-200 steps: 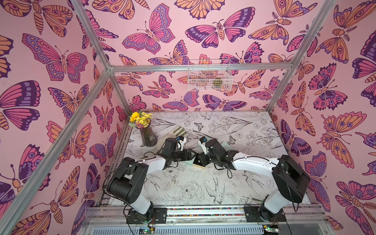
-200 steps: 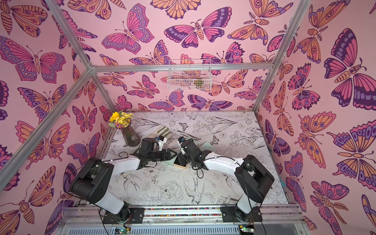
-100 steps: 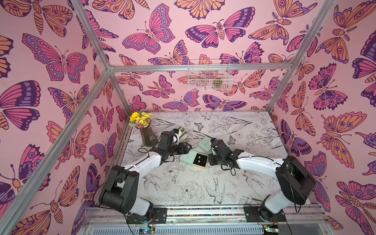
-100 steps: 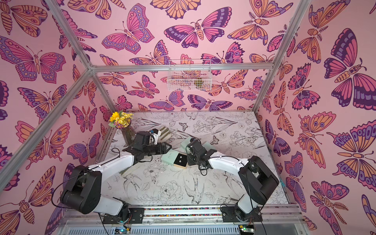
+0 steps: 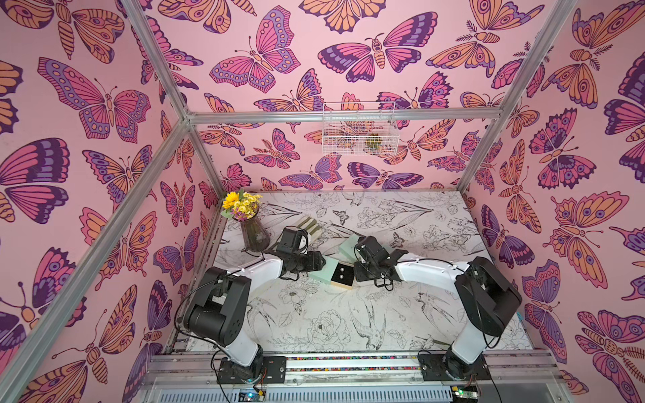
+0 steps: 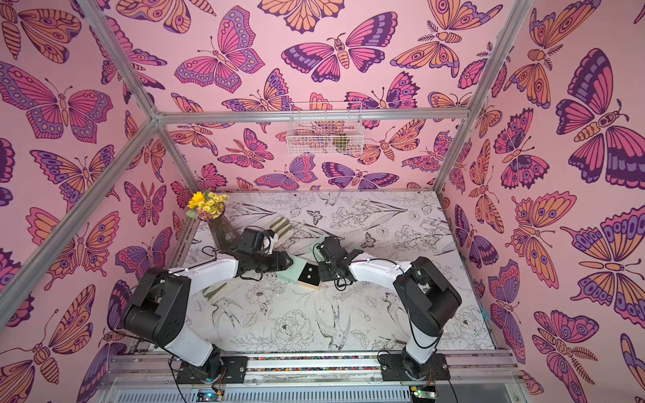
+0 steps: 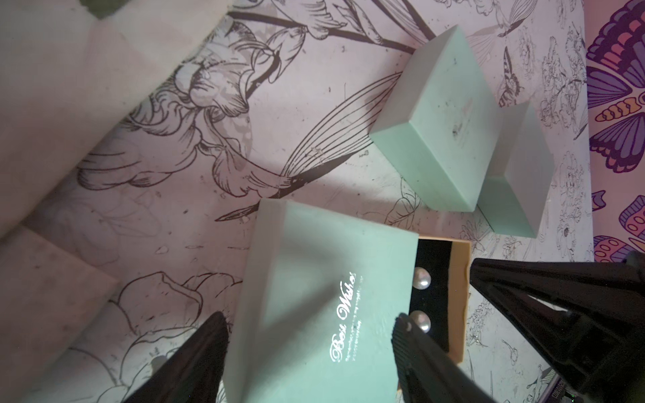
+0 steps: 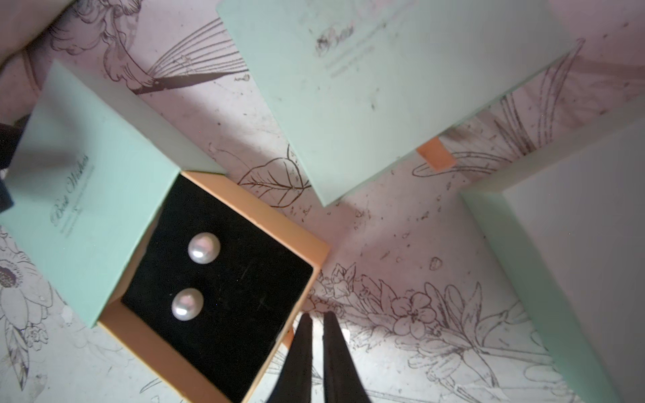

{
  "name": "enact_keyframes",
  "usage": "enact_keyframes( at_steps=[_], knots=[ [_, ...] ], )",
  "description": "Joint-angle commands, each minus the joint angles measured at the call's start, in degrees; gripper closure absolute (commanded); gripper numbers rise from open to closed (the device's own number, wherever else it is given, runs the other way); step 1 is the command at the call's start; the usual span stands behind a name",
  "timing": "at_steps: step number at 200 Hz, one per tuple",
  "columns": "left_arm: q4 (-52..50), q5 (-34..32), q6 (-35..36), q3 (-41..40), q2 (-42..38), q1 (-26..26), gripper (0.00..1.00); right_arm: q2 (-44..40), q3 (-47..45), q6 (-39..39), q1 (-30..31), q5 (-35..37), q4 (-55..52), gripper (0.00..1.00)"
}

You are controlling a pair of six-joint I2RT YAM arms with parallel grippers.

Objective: Place the earrings into the drawer-style jewelry box
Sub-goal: Close the drawer of the jewelry box.

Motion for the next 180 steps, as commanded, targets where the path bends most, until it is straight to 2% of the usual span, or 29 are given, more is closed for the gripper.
enact_keyframes(
  at_steps=[1,80,180],
  knots=[
    [-1.45,2.43,1.36,1.37,1.29,0.17,0.24,1.55,1.97,0.25,-0.47,-1.86,-1.44,0.88],
    [0.80,7.25,0.74,0.85,1.99,-0.40,0.24,4.90,3.30,0.75,-0.30,-11.38,5.71,0.87],
    [1.02,1.04,-3.33,1.79,2.11,0.45,0.24,11.72,10.27,1.60,1.13,-14.08,7.90,0.87]
  ],
)
